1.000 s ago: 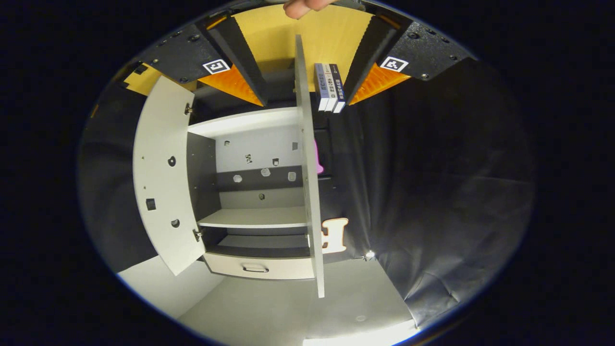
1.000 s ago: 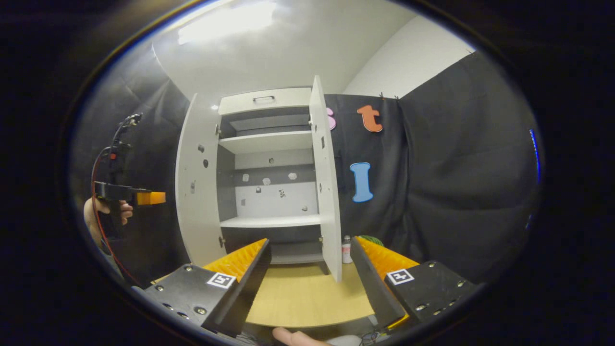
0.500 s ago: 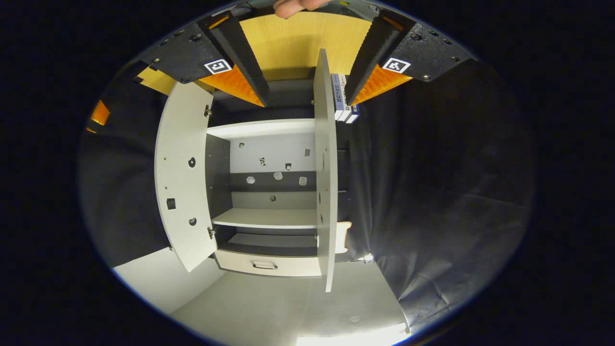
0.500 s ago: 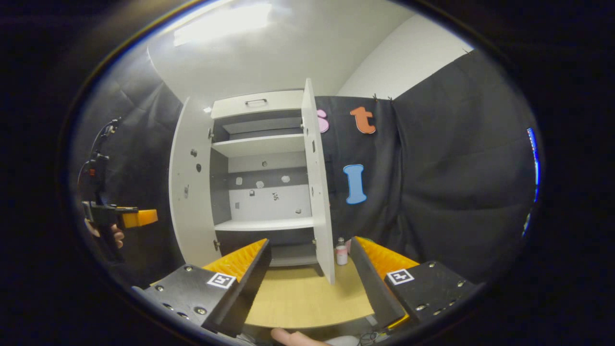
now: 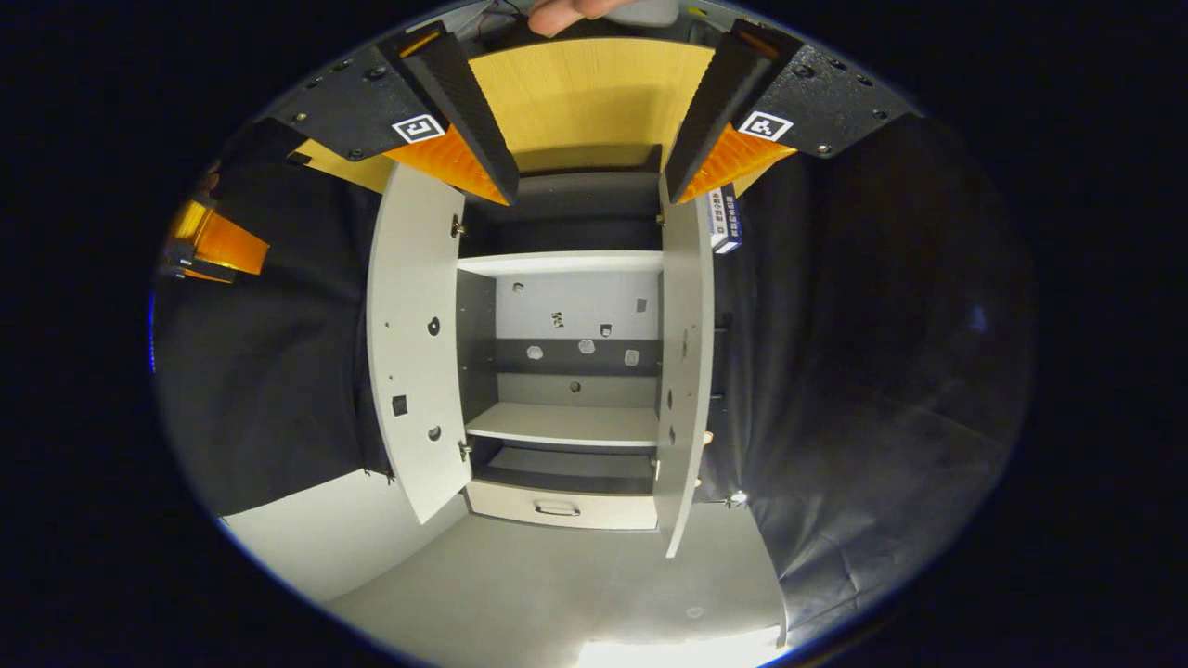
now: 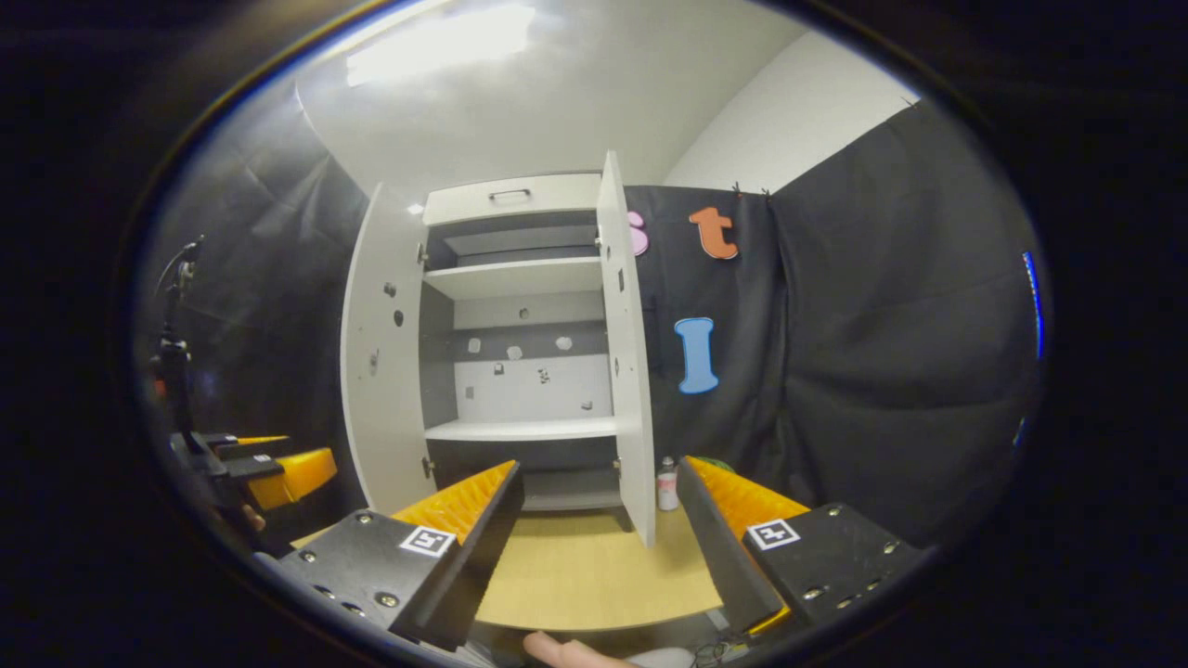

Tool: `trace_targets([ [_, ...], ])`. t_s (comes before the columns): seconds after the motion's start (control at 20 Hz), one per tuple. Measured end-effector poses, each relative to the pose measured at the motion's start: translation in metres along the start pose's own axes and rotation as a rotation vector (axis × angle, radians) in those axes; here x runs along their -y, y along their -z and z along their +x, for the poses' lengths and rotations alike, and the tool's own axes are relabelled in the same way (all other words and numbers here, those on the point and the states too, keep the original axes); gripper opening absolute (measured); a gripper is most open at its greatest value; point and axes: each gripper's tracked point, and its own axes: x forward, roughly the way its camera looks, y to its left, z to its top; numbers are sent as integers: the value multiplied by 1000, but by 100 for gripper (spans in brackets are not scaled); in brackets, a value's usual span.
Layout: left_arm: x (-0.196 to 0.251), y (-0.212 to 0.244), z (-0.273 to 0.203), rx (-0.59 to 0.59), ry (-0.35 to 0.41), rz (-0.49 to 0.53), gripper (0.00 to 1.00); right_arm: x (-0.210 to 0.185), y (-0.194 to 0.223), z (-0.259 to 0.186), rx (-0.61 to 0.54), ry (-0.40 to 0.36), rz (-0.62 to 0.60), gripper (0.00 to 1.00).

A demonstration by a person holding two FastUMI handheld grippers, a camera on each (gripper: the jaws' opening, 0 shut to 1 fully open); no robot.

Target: Open the right door of the double-door shoe cabinet with the right hand, and open the left door with the left hand.

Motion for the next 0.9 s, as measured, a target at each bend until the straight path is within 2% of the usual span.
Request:
trace_targets([
  [0.15,3,-1,-2,24,-3,23,99,-5,4,-3,-7,-15,-20,98],
  [0.25,2,4,-4,18,-5,3,99,-9,6,-5,-5,-19,-24,98],
  [0.3,1,5,-2,17,0,-19,99,-11,8,-5,-7,-26,-21,94],
  [0.35,-1,4,-2,17,3,-40,99,-14,9,-5,-10,-37,-12,94],
  [0.4,-5,6,0,12,1,-56,99,-16,10,-4,-13,-43,-1,98],
  [0.6,-37,4,4,21,-63,-70,98,-9,8,-6,-3,-28,18,98],
  [0.75,-48,-2,2,43,-81,-68,96,-6,5,-8,6,-21,17,98],
  [0.8,-52,-4,1,51,-86,-65,96,-6,4,-9,9,-21,17,94],
  [0.85,-55,-6,-1,61,-89,-60,96,-4,2,-9,14,-19,16,94],
  [0.9,-57,-8,-3,69,-94,-51,96,-2,0,-9,20,-13,16,98],
])
